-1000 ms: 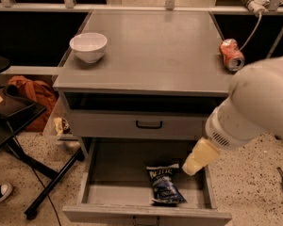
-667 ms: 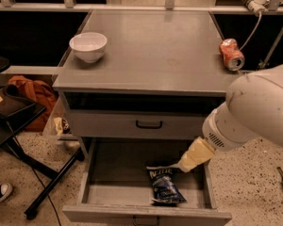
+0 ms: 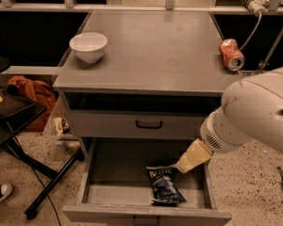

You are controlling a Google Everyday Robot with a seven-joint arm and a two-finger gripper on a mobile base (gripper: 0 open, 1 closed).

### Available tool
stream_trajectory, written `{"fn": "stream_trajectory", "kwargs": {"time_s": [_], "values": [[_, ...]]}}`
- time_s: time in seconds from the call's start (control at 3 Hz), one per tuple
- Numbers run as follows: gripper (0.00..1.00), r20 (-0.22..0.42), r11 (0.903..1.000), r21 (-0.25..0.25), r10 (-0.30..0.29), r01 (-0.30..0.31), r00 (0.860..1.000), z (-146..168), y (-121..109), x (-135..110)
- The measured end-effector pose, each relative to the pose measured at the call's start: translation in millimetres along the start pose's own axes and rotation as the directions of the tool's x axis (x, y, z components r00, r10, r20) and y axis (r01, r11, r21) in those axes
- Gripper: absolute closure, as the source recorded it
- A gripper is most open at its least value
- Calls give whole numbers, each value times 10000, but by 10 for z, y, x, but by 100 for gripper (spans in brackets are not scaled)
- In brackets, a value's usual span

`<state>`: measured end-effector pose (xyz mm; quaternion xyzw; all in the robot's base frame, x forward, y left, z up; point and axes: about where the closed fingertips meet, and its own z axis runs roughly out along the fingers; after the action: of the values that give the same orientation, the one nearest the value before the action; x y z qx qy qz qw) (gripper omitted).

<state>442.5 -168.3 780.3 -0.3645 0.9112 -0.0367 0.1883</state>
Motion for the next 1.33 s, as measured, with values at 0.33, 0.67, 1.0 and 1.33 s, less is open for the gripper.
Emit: {"fn": "stream_trajectory", "kwargs": {"time_s": [0.33, 0.67, 1.0, 1.33], "values": [[0, -181, 9947, -203, 1006, -1009, 9948, 478, 162, 205], [0, -87, 9577, -993, 2705, -2700, 9627, 1146, 380, 387], [0, -26, 9020, -1699, 4024, -3969, 9155, 1757, 624, 435], [0, 260, 8650, -1835, 4791, -4669, 8774, 1784, 611, 325]]}}
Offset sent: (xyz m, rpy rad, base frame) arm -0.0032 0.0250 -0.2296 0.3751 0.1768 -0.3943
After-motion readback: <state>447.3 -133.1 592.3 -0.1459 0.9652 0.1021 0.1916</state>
